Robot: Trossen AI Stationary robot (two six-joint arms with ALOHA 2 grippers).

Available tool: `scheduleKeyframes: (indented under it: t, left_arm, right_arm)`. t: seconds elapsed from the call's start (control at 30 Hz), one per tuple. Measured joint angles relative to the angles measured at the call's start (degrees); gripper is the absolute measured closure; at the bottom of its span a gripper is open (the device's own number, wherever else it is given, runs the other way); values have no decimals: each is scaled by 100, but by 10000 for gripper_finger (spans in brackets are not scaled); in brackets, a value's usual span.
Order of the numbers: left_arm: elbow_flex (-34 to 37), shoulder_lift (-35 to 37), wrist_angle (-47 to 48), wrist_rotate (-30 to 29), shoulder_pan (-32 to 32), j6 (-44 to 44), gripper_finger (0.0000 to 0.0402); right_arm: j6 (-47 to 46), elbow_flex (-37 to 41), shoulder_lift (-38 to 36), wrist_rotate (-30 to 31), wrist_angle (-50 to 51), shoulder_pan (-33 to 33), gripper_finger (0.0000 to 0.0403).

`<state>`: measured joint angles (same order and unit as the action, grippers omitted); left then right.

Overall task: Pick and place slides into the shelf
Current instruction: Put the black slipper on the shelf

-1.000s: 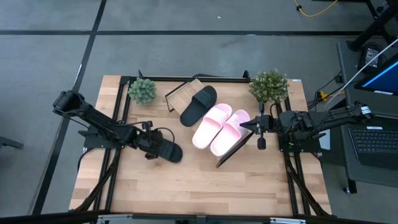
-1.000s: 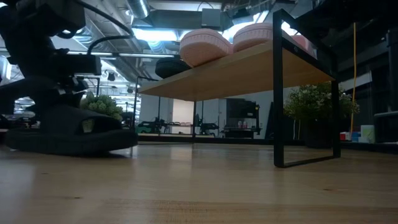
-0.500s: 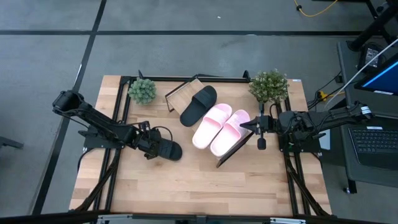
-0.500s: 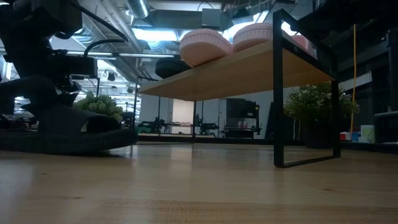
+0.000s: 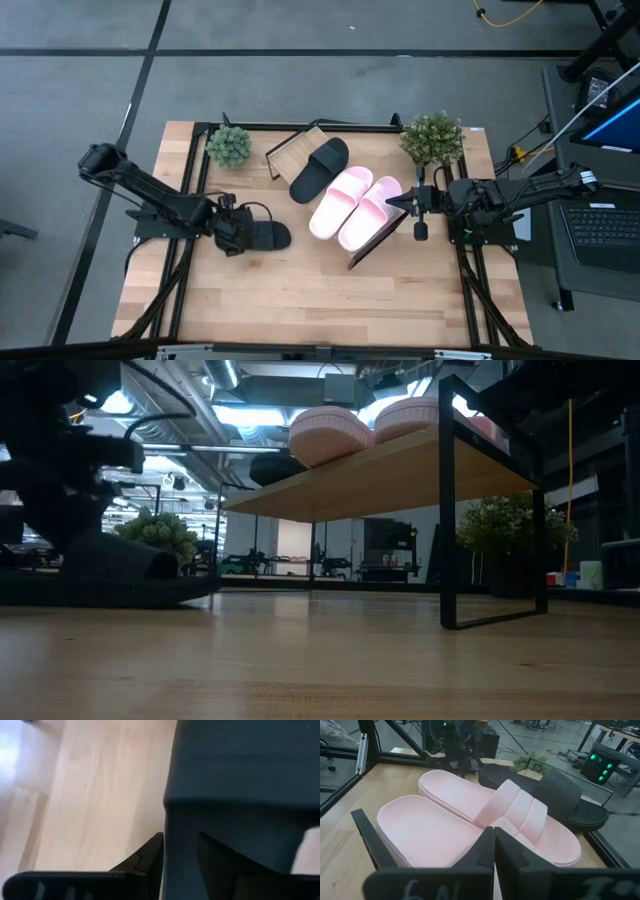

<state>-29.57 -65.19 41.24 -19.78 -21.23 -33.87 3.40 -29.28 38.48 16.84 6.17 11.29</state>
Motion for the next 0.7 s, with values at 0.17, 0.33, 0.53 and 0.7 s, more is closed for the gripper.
scheduleKeyframes:
  t: [0.17,0.33,0.53,0.7]
  left_arm:
    - [-13,226,108,-124,4,-7,294]
    - [-19,262,68,-233,7,0,294]
    - [-26,262,-14,-404,7,194,294]
    - [-32,265,-290,-685,9,546,294]
  right_arm:
    - [-1,0,0,0,0,0,397]
    - [0,1,0,0,-1,0,397]
    - [-4,1,0,-1,-2,0,397]
    - [-6,0,0,0,-2,0,397]
